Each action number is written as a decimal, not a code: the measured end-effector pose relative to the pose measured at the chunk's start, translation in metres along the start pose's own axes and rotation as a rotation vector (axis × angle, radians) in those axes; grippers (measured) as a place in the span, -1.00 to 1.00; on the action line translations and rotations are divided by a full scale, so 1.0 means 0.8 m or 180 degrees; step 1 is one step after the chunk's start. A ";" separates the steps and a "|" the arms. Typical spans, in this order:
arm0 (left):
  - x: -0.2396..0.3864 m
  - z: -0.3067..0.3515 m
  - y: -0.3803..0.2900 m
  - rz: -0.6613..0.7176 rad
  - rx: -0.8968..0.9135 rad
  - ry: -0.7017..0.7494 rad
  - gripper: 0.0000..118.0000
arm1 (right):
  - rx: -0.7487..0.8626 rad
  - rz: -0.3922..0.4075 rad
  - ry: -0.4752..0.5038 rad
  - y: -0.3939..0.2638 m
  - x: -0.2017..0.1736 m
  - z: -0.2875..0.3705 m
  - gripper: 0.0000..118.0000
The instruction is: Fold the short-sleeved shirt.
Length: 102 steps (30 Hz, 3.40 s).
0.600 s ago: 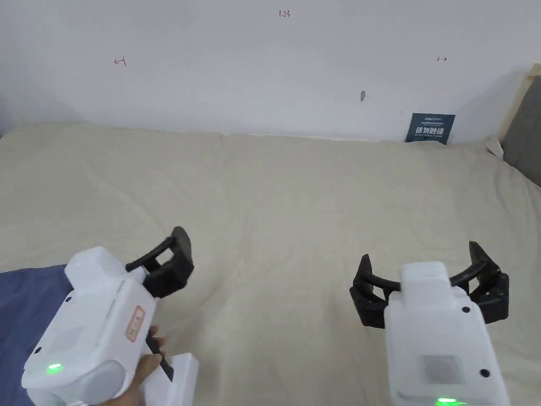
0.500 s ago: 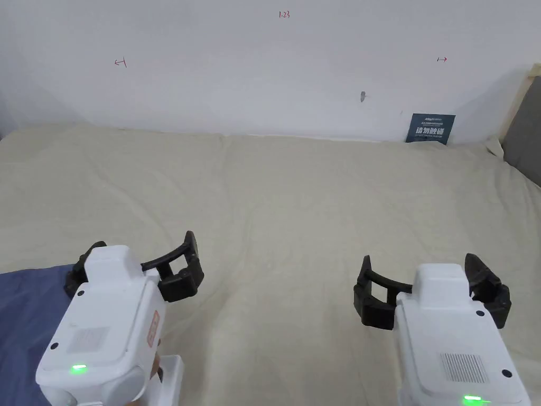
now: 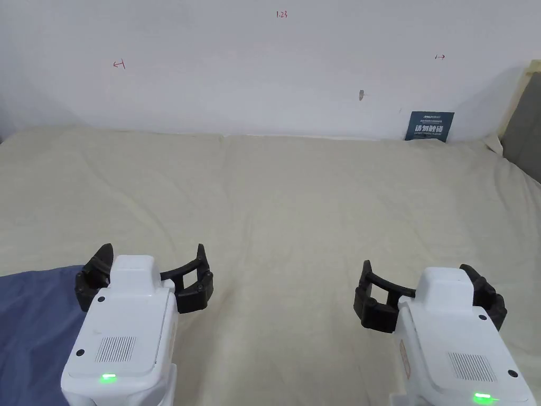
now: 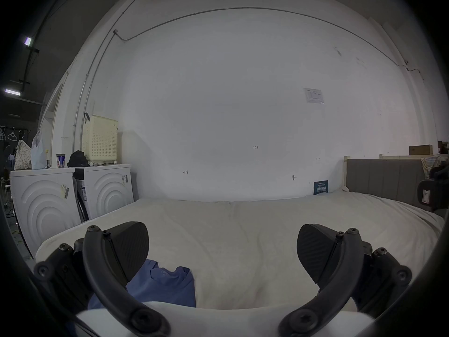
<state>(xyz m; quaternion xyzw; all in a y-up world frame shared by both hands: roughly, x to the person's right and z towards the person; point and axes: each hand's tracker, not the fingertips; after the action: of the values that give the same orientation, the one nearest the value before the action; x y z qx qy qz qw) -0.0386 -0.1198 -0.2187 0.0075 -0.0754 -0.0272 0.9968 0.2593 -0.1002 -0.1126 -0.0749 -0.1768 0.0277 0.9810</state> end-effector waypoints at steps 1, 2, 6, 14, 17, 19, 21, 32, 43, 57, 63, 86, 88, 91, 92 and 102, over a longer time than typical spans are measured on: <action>0.000 0.000 0.000 -0.0011 0.0002 0.0001 1.00 | -0.0001 -0.0002 0.0004 0.000 0.001 0.000 1.00; 0.000 0.000 -0.001 -0.0021 0.0003 0.0002 1.00 | -0.0002 -0.0004 0.0006 0.000 0.001 0.000 1.00; 0.001 0.001 0.001 -0.0043 0.0007 0.0009 1.00 | 0.0003 0.0007 0.0016 0.001 0.000 0.001 1.00; -0.003 0.001 0.002 0.0036 0.0018 0.0002 1.00 | 0.0000 -0.0010 0.0022 0.000 0.001 0.002 1.00; -0.004 0.001 0.002 0.0062 0.0012 0.0011 1.00 | -0.0001 0.0000 0.0023 0.001 0.002 0.002 1.00; -0.004 0.000 0.002 0.0067 -0.0001 0.0012 1.00 | 0.0002 -0.0004 0.0026 0.001 0.002 0.002 1.00; -0.005 0.000 0.001 0.0071 0.0000 0.0013 1.00 | 0.0008 -0.0001 0.0028 0.002 0.002 0.002 1.00; -0.008 -0.001 0.002 0.0113 -0.0069 0.0008 0.80 | -0.0012 0.0013 0.0012 0.005 0.002 0.002 0.38; -0.005 -0.002 0.002 0.0013 -0.0197 -0.0174 -1.00 | -0.0063 0.0001 0.0102 0.007 0.001 -0.004 -0.98; -0.155 0.050 -0.012 0.0010 -0.0345 0.0728 -1.00 | -0.0039 0.0073 0.1075 0.013 -0.134 -0.032 -0.98; -0.246 0.099 -0.012 -0.0010 -0.0435 0.1290 -1.00 | -0.0047 0.0068 0.1585 0.022 -0.222 -0.025 -0.98; -0.329 0.068 -0.048 0.0600 -0.1561 0.1034 0.83 | -0.0131 0.0145 0.1851 0.014 -0.273 -0.016 -0.98; -0.317 0.042 -0.064 0.0626 -0.1749 0.0944 0.97 | -0.0165 0.0157 0.1772 0.011 -0.261 -0.021 -0.98; -0.309 0.004 -0.093 0.0702 -0.2076 0.0827 0.97 | -0.0210 0.0183 0.1634 0.006 -0.244 -0.029 -0.98; -0.307 -0.011 -0.106 0.0707 -0.2232 0.0815 0.97 | -0.0227 0.0192 0.1593 0.003 -0.238 -0.032 -0.98; -0.297 -0.094 -0.216 0.0768 -0.3151 0.0858 0.40 | -0.0474 0.0296 0.1303 -0.020 -0.195 -0.057 -0.97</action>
<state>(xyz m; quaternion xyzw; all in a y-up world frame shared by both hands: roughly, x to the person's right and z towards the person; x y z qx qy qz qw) -0.2708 -0.2780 -0.3315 -0.4695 0.0749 0.0566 0.8779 0.1294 -0.1350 -0.2055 -0.1593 0.0282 0.0441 0.9858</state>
